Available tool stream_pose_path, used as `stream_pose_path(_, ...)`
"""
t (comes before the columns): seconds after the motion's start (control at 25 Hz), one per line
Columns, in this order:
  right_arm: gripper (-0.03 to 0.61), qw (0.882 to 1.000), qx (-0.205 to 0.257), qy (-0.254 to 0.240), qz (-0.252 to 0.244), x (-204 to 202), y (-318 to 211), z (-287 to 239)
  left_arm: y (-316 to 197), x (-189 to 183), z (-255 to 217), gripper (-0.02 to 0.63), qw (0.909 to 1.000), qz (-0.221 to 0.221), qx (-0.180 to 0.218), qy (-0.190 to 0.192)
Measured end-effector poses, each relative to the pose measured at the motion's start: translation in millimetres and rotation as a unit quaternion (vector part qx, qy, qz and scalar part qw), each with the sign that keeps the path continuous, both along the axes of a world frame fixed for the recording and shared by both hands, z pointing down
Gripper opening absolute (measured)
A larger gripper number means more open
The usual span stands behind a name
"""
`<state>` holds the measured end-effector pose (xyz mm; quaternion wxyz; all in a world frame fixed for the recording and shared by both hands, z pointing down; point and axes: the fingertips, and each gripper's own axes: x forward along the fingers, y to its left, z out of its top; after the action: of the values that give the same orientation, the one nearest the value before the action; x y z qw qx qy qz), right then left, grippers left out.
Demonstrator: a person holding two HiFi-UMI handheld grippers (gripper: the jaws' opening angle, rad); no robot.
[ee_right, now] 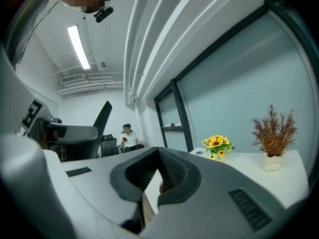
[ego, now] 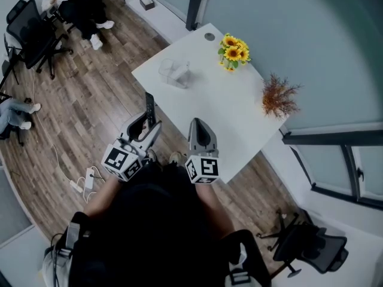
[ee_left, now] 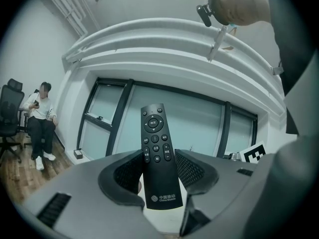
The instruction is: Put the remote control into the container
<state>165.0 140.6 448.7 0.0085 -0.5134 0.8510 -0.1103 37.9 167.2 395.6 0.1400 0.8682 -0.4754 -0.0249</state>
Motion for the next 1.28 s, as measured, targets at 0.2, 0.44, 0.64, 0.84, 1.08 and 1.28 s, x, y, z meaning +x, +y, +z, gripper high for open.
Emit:
stream_pose_path(0.2, 0.005, 1.000, 0.005, -0.004, -0.009, 8, -3, 0, -5, 12, 5, 0.206, 1.0000, 0.001, -0.010, 0.001)
stream_pose_path(0.44, 0.005, 1.000, 0.002, 0.001, -0.026, 16, -10, 9, -14, 24, 15, 0.206, 0.9997, 0.002, -0.022, -0.007)
stream_pose_path(0.64, 0.005, 1.000, -0.004, -0.002, -0.026, 15, -21, 11, -24, 22, 13, 0.206, 0.9996, 0.004, -0.024, -0.014)
stream_pose_path(0.84, 0.005, 1.000, 0.001, -0.001, -0.016, 3, -43, 9, -42, 9, 20, 0.206, 0.9994, 0.016, -0.030, -0.006)
stream_pose_path(1.08, 0.005, 1.000, 0.003, 0.004, 0.009, -14, -67, 3, -68, -15, 26, 0.206, 0.9981, 0.037, -0.046, 0.019)
stream_pose_path(1.28, 0.005, 1.000, 0.000, 0.010, 0.027, -26, -88, 3, -88, -25, 31, 0.206, 0.9963, 0.060, -0.054, 0.030)
